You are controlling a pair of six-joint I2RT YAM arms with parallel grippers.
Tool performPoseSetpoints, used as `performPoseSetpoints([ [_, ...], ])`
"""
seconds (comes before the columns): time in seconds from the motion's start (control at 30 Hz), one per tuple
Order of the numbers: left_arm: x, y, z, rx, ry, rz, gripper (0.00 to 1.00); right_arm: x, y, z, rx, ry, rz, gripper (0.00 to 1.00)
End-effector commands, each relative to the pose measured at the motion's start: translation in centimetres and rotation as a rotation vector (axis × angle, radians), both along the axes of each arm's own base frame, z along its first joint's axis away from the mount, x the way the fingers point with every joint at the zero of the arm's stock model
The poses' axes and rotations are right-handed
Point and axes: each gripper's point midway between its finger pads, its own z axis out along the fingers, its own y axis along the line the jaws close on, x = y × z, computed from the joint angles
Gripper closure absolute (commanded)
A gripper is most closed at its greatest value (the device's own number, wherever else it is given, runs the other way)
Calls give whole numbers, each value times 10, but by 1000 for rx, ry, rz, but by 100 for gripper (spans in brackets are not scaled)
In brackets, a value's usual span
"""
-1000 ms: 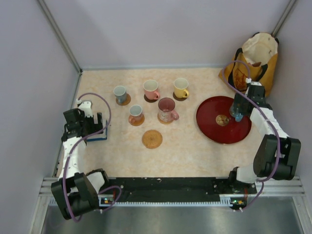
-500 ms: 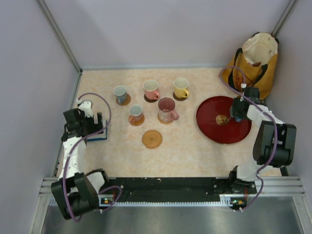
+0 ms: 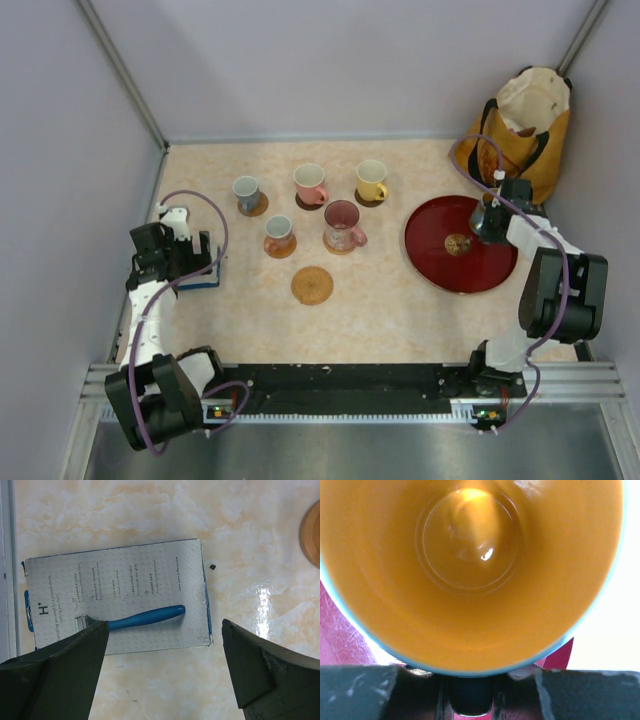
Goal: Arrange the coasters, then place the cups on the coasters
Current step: Pick up the cup from the tray.
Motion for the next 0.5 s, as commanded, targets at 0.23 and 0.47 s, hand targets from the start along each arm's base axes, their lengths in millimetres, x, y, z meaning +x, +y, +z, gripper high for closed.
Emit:
performPoseSetpoints([
  [0.23, 5, 2, 10, 7, -43, -3, 1, 8, 2, 16, 15, -73, 17, 100],
  [0.47, 5, 1, 9, 5, -42, -5, 1, 9, 1, 42, -3, -158, 19, 100],
])
